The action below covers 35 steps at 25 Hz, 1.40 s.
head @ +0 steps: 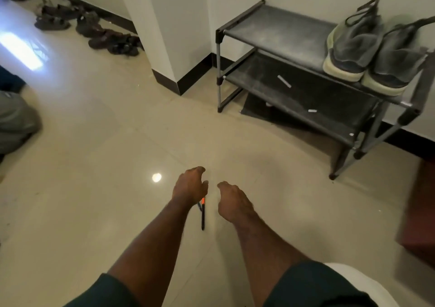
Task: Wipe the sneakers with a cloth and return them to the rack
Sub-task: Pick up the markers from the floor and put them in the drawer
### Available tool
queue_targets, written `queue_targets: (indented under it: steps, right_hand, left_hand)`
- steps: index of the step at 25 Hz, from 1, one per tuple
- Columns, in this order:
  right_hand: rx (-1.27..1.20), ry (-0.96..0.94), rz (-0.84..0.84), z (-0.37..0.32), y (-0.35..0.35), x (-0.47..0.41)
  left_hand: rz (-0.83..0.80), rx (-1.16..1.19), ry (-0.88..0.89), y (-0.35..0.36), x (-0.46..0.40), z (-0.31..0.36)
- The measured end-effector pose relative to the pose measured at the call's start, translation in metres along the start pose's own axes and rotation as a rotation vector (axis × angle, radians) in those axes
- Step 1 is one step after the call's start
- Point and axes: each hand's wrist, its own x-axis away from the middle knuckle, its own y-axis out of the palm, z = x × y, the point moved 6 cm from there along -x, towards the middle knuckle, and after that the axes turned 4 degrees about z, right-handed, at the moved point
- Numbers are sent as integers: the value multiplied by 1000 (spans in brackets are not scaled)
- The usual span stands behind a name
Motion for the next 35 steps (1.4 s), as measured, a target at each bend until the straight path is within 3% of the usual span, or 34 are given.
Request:
queue_targets:
  steps: [3,9,14,27,35]
  right_hand:
    - [39,-48,-74,-1,38,-16]
    - [-141,219,-70,19,92,-50]
    - [-66,202,-93,9,129,-55]
    - [10,306,-31,39,137,-59]
    - [-78,449,-13,81,88,-57]
  left_hand:
    - [-50,51,-108,42,0,-30]
    - [81,327,-483,108,8,-75]
    - [28,401,-691,142,13,-97]
    - [-99,118,-713,154,12,-88]
    - [-143,-30,-527,153,10,-70]
